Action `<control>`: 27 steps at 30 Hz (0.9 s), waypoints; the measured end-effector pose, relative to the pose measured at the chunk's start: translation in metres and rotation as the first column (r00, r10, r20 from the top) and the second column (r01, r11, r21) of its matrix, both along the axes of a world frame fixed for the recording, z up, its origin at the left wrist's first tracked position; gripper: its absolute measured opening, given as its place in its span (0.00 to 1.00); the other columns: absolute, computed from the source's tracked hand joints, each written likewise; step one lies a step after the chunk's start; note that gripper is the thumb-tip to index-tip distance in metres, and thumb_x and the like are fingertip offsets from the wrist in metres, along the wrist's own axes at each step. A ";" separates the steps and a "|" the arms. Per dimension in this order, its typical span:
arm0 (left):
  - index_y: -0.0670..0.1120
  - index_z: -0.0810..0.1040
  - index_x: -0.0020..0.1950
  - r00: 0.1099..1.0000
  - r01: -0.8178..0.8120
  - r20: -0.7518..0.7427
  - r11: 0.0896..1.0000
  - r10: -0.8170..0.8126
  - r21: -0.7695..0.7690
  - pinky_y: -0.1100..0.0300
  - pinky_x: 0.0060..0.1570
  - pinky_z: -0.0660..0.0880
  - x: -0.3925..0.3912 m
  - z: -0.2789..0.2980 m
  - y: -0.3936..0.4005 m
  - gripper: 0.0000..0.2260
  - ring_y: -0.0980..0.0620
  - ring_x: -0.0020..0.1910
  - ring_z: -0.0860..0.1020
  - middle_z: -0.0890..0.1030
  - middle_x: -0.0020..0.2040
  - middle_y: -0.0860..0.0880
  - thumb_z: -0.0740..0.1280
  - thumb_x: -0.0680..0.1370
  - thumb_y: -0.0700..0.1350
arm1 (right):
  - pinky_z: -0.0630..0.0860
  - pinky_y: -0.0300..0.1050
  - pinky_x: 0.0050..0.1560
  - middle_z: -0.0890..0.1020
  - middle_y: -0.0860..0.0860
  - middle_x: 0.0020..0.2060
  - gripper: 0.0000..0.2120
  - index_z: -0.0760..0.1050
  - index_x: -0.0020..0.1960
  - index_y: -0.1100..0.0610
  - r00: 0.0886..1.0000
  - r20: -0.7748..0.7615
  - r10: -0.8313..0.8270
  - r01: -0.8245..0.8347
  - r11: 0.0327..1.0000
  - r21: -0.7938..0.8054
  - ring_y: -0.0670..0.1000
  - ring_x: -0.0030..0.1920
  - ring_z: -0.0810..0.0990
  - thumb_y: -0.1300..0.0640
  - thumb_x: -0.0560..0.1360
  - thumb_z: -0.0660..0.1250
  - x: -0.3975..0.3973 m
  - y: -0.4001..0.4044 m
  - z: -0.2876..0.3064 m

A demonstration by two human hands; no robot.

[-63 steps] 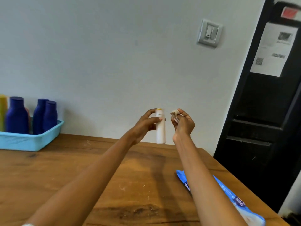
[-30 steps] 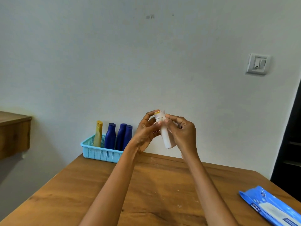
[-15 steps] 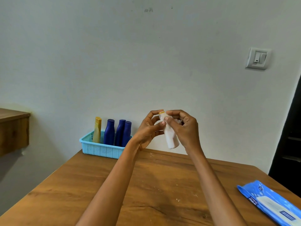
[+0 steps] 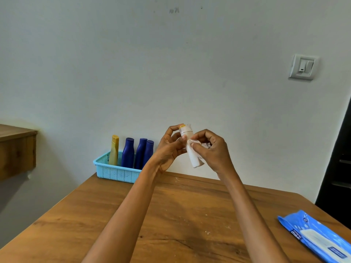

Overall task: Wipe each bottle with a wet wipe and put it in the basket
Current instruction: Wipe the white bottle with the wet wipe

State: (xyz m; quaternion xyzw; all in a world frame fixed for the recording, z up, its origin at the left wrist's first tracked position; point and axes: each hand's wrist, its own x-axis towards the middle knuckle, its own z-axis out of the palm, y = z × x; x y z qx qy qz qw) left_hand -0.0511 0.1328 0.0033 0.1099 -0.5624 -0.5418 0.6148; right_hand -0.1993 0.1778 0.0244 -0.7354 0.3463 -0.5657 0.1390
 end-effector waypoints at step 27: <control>0.48 0.72 0.57 0.997 -0.033 -0.064 0.999 0.034 0.022 0.51 0.47 0.80 0.008 -0.011 -0.005 0.19 0.45 0.51 0.79 0.79 0.53 0.45 0.74 0.70 0.42 | 0.73 0.32 0.40 0.80 0.45 0.38 0.06 0.78 0.44 0.51 0.987 -0.092 0.131 -0.113 0.977 0.179 0.42 0.40 0.76 0.61 0.71 0.72 -0.011 -0.003 -0.003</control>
